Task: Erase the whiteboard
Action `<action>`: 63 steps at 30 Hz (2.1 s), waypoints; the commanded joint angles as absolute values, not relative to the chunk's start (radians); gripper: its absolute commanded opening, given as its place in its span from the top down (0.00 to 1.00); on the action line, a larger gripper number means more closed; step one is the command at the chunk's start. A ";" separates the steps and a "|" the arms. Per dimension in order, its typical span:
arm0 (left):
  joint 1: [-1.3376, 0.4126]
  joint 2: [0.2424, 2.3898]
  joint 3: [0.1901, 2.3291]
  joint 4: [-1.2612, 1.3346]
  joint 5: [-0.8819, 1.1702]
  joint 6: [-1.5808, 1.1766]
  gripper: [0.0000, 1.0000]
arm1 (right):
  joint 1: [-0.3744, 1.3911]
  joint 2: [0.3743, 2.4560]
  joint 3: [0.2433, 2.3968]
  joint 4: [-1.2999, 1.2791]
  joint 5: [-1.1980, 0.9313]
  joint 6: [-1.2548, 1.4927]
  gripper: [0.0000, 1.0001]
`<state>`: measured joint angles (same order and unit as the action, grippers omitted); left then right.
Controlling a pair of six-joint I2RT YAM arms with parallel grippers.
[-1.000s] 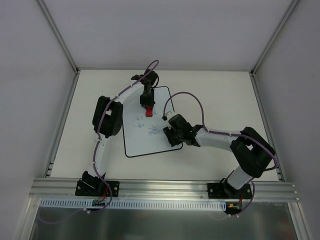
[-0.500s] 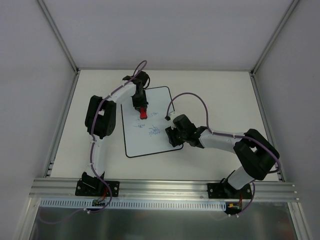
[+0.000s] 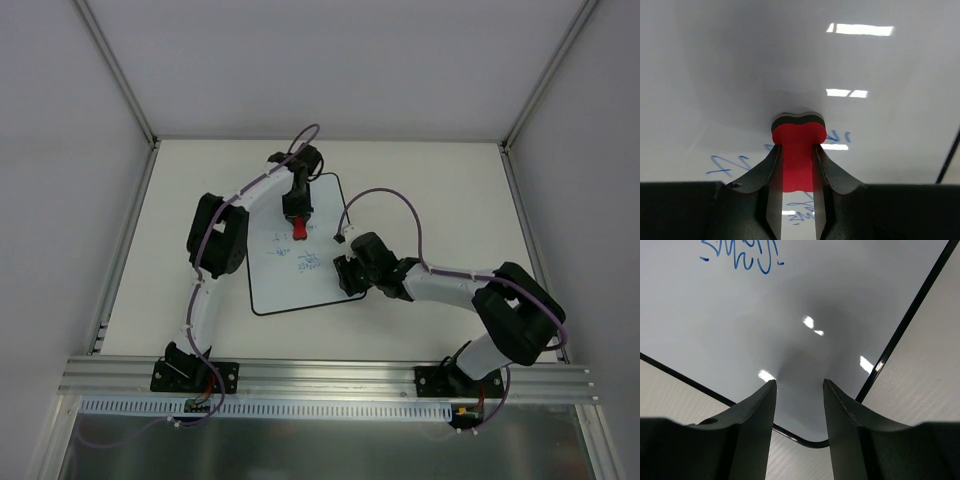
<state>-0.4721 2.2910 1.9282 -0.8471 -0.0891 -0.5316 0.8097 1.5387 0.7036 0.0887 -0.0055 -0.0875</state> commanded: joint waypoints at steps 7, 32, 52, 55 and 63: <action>-0.615 2.416 1.988 -0.885 -0.069 -0.561 1.00 | 0.807 1.540 0.635 -0.037 -0.028 -0.043 0.54; -0.386 2.129 1.472 -0.701 -0.158 -0.649 1.00 | 0.807 1.542 0.617 -0.011 -0.043 -0.049 0.54; -0.454 2.094 1.381 -0.718 -0.161 -0.713 1.00 | 0.807 1.511 0.575 0.028 -0.051 -0.031 0.54; -0.382 2.046 1.327 -0.718 -0.169 -0.707 1.00 | 0.807 1.509 0.574 0.031 -0.052 -0.034 0.54; -0.350 2.005 1.284 -0.710 -0.141 -0.706 1.00 | 0.807 1.500 0.568 0.032 -0.057 -0.037 0.54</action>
<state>-0.3523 1.9461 1.3579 -0.5564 -0.0776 -0.7185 0.8070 1.4860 0.6220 0.1673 -0.0292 -0.0593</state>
